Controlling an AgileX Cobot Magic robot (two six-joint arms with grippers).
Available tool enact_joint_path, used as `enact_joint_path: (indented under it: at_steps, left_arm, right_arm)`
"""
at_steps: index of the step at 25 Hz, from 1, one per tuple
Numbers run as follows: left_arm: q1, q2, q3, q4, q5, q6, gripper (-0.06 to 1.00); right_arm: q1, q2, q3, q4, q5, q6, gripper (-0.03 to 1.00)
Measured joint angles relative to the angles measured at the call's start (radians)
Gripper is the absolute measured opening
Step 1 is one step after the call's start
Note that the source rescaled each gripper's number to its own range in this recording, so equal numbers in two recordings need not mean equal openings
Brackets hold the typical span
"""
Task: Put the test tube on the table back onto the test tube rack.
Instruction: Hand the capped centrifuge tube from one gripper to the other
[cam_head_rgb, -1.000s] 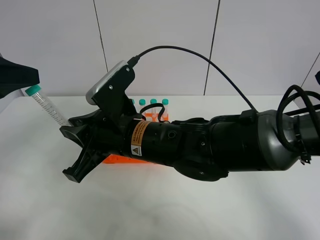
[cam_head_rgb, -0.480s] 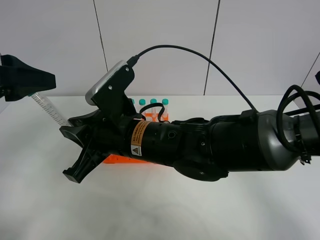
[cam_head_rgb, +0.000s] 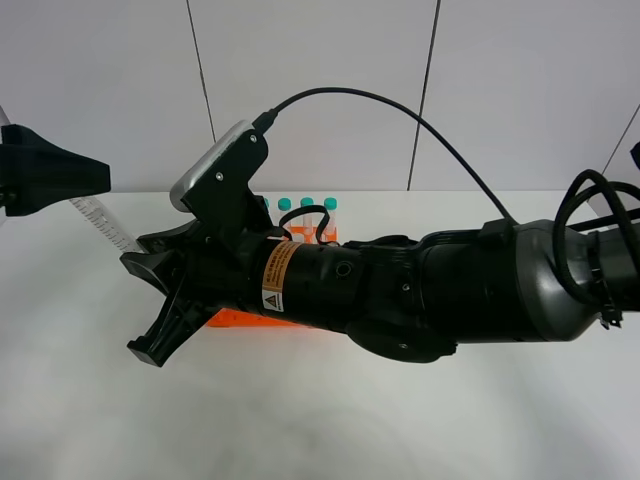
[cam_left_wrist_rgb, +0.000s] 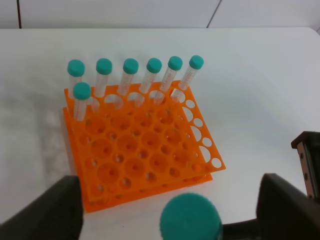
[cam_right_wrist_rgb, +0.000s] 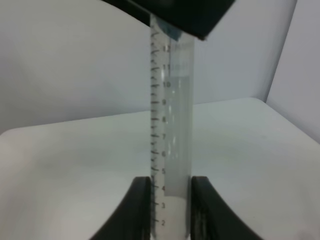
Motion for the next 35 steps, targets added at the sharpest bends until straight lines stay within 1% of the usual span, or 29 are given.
enact_joint_path:
  at_steps: [3,4,8,9,16,24,28,34,35]
  left_arm:
    - [0.0,0.0,0.0,0.0,-0.004,0.008,0.56]
    - [0.0,0.0,0.0,0.0,-0.005,0.013,0.48]
    - [0.0,0.0,0.0,-0.008,-0.006,0.033,0.09]
    - [0.0,0.0,0.0,-0.013,-0.006,0.035,0.03]
    - [-0.001,0.0,0.0,-0.037,-0.008,0.053,0.03]
    - [-0.001,0.0,0.0,-0.134,-0.025,0.172,0.02]
    - [-0.001,0.0,0.0,-0.143,-0.027,0.183,0.02]
    - [-0.001,0.0,0.002,-0.144,-0.026,0.184,0.02]
    - [-0.001,0.0,0.002,-0.145,-0.026,0.184,0.02]
  right_arm:
    - [0.0,0.0,0.0,0.0,0.0,0.0,0.01]
    - [0.0,0.0,0.0,0.0,0.0,0.0,0.01]
    - [0.0,0.0,0.0,0.0,0.0,0.0,0.01]
    - [0.0,0.0,0.0,0.0,0.001,0.0,0.01]
    - [0.0,0.0,0.0,0.001,0.002,-0.001,0.01]
    - [0.0,0.0,0.0,0.011,-0.019,-0.001,0.01]
    - [-0.005,0.0,0.0,-0.004,-0.025,0.004,0.01]
    - [-0.009,0.0,0.0,-0.05,-0.027,0.053,0.01]
    - [-0.009,0.0,0.0,-0.052,-0.027,0.055,0.07]
